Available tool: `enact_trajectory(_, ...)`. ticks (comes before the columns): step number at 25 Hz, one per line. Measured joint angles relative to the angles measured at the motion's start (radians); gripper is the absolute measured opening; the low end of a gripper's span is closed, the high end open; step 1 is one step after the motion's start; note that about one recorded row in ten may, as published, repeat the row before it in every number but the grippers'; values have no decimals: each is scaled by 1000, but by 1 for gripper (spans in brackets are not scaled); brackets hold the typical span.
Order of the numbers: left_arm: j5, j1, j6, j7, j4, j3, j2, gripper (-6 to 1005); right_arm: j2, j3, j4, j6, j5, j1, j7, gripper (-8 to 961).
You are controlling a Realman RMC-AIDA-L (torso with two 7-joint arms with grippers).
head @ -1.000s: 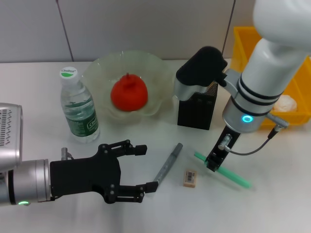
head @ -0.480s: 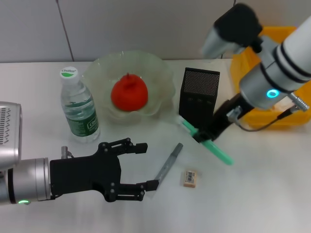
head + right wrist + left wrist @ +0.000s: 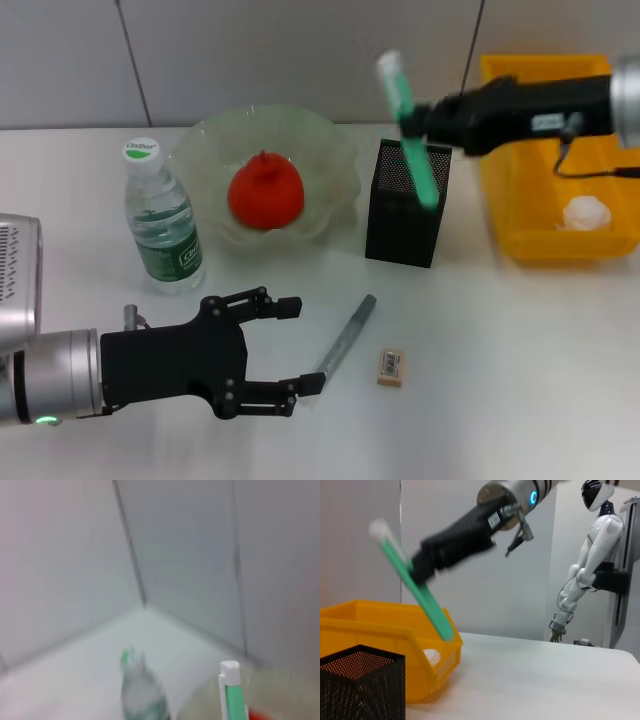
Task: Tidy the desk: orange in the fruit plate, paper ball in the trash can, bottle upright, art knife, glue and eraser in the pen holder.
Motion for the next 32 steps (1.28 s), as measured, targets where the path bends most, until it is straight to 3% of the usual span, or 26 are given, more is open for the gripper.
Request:
enact_trajectory(1,-3,2,0,0,1,0,0,868,0,44,55,38,105,-26,-98,118)
enact_trajectory(6,-4,1,0,0,0,0,0,868,-2,130,229,108,238,-32,-287,117)
enact_trajectory(17,-11,-4,2,10,-4,0,0,868,-1,126,506,330,270,48,-491,117)
enact_trajectory(32,-24,-1,4,11,2,0,2,869,-4,126,606,401,264,80,-523,151)
